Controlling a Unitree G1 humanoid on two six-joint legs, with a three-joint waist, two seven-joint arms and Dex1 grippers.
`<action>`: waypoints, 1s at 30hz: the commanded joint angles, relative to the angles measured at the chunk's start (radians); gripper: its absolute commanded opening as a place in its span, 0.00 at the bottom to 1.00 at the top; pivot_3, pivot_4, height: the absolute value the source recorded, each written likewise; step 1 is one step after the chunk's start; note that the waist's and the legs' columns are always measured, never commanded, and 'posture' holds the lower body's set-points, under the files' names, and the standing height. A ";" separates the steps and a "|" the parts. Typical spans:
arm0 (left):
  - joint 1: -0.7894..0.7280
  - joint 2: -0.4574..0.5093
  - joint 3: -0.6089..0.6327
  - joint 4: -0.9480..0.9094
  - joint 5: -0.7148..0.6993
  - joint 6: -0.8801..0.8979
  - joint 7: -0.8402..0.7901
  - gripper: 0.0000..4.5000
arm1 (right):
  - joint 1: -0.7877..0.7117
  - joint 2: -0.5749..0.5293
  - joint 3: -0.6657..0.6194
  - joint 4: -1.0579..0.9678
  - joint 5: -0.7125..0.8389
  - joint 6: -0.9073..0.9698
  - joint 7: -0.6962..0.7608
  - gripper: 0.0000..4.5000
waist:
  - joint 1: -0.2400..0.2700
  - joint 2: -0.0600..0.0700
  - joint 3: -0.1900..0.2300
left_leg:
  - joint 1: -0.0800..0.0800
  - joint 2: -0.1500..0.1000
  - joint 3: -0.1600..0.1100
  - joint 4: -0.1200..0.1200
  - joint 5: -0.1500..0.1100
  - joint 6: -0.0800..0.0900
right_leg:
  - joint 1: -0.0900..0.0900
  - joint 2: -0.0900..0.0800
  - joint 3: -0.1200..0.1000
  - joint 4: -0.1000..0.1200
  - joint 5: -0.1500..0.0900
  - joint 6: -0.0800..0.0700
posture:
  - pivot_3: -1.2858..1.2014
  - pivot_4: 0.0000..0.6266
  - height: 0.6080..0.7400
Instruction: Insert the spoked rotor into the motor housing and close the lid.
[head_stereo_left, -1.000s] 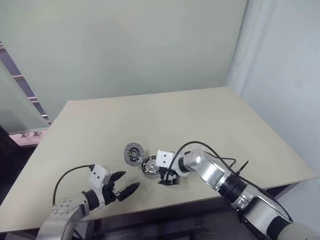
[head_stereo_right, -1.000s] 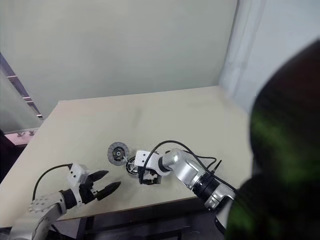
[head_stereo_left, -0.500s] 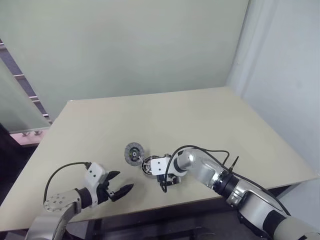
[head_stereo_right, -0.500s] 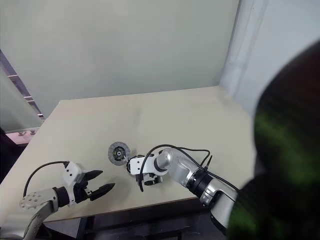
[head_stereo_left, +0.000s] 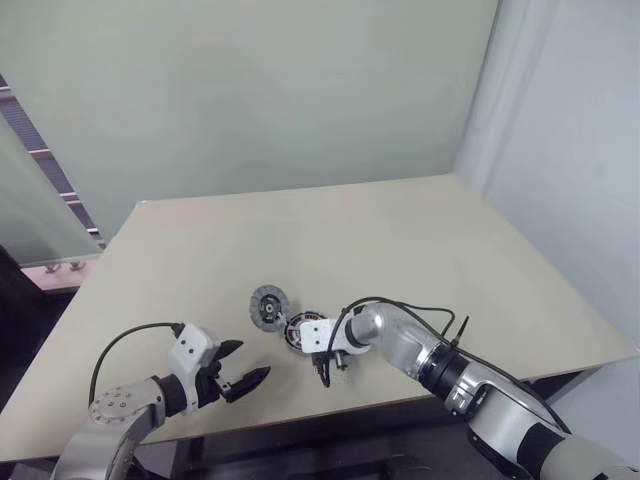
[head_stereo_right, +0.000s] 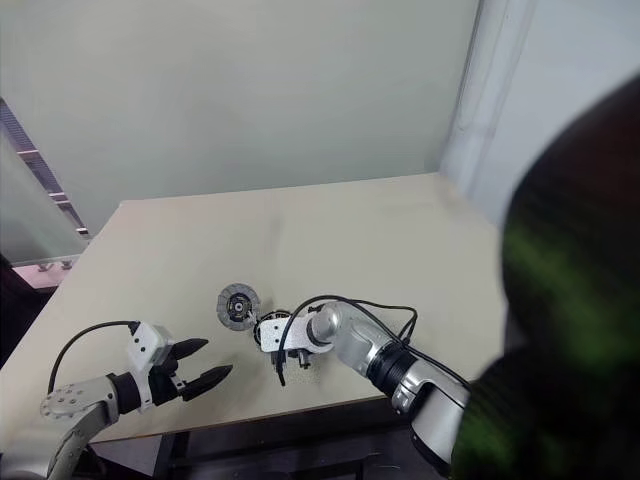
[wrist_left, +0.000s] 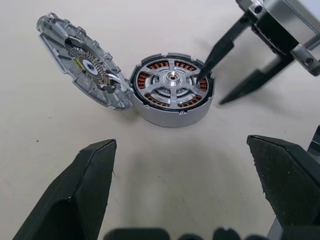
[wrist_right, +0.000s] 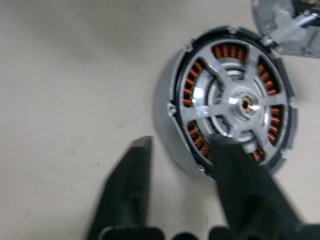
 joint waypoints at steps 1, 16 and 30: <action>-0.022 -0.002 0.015 -0.034 -0.011 -0.002 0.005 1.00 | 0.008 0.008 -0.021 0.006 -0.009 -0.003 -0.005 0.14 | 0.000 -0.001 0.000 | 0.000 0.000 0.000 0.000 0.000 0.000 | 0.000 0.000 0.000 0.000 0.000 0.000 | 0.52 0.00 1.00; -0.049 -0.030 -0.002 0.005 -0.003 -0.019 0.010 1.00 | 0.152 -0.042 -0.142 -0.439 0.034 0.450 0.086 0.00 | 0.014 -0.001 0.000 | 0.005 -0.001 -0.001 -0.002 -0.001 -0.002 | 0.006 -0.001 0.000 -0.002 -0.001 0.000 | 0.52 0.00 1.00; -0.065 -0.089 -0.038 0.078 0.023 -0.065 0.004 1.00 | 0.270 0.055 -0.239 -0.751 0.192 0.978 -0.039 0.00 | 0.024 -0.002 0.000 | -0.004 0.000 0.000 -0.002 -0.001 -0.002 | -0.003 0.000 -0.001 -0.001 -0.001 0.000 | 0.52 0.00 1.00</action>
